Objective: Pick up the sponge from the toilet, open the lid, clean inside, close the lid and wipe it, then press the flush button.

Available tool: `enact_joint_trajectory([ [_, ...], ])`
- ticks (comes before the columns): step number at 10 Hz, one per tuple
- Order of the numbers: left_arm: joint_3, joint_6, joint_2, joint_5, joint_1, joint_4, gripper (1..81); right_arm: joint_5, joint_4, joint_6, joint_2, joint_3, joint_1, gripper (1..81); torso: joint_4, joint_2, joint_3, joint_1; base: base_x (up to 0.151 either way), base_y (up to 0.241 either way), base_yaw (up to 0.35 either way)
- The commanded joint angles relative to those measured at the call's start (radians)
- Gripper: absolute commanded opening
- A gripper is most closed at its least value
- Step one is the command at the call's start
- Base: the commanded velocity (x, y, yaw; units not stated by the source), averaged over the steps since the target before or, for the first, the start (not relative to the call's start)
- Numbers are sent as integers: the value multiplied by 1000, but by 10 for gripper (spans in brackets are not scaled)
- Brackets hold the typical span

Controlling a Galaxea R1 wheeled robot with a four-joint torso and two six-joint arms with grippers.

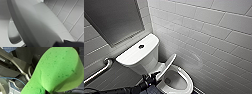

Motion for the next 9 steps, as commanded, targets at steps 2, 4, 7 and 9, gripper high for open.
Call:
enact_joint_trajectory([
  [2, -60, 0, -31, -25, -178, 29, 811, -48, -28, 2, -7, -6, -54, 10, 0, 0, 0, 0, 0, 0, 0],
  [4, -100, -27, -45, -30, -192, 32, 811, -48, -28, 2, -9, -8, -57, 10, 0, 0, 0, 0, 0, 0, 0],
  [7, -132, -49, -63, -28, -224, 39, 811, -49, -28, 2, -7, -6, -63, 10, 0, 0, 0, 0, 0, 0, 0],
  [9, -117, -50, -81, -37, -232, 59, 811, -50, -28, 2, -7, -7, -68, 10, 0, 0, 0, 0, 0, 0, 0],
])
